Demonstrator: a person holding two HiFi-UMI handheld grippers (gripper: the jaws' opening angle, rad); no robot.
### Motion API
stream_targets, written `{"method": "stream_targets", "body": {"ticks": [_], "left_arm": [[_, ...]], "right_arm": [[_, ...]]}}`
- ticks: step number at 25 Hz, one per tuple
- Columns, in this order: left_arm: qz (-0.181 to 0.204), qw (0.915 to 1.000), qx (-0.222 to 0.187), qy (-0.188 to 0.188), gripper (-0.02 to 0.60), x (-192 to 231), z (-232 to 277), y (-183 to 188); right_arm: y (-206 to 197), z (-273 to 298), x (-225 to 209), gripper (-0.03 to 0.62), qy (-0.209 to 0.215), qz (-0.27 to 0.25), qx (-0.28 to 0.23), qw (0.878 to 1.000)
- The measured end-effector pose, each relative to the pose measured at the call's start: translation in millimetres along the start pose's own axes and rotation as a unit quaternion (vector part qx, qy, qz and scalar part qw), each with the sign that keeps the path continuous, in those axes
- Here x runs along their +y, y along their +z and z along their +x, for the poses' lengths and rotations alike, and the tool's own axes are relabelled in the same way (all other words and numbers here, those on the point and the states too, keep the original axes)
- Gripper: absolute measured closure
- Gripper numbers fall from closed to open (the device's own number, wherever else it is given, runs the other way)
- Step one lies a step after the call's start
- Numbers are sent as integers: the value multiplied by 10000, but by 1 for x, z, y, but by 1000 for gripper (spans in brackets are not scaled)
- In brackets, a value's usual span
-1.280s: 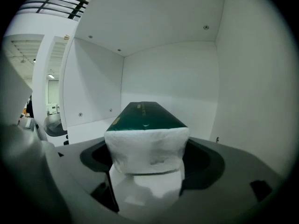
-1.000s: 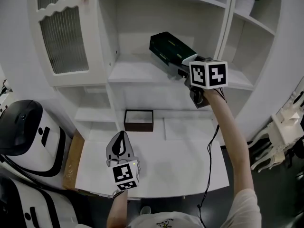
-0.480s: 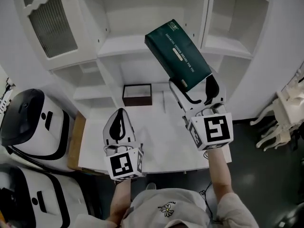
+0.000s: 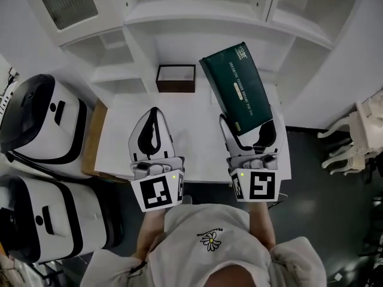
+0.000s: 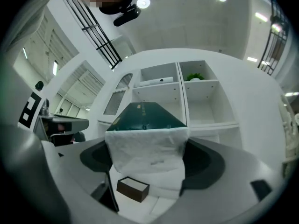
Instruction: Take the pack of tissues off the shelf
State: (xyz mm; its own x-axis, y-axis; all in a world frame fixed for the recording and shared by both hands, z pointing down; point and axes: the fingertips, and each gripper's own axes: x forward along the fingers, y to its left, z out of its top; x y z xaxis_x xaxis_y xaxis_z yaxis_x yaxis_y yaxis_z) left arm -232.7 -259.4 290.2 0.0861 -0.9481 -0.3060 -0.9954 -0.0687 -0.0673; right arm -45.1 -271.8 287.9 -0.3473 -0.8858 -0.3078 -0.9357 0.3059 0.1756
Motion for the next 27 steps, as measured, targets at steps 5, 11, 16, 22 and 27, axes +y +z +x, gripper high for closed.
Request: {"method": "stream_targets", "body": {"ticks": [5, 11, 16, 22, 27], "left_arm": [[-127, 9999, 59, -25, 581, -5, 4, -4], [-168, 9998, 48, -101, 581, -11, 9, -4], [-154, 9998, 87, -92, 581, -9, 10, -4], [-83, 9999, 97, -72, 581, -7, 10, -3], [-90, 9999, 113, -73, 581, -8, 11, -2]], "right_arm": [[-16, -3, 1, 158, -5, 33, 279, 9996], [-9, 2, -9, 158, -117, 55, 167, 9998], [-4, 3, -11, 158, -115, 12, 103, 9999], [-3, 5, -9, 158, -103, 48, 86, 9999], [-3, 4, -10, 158, -88, 69, 116, 9999]]}}
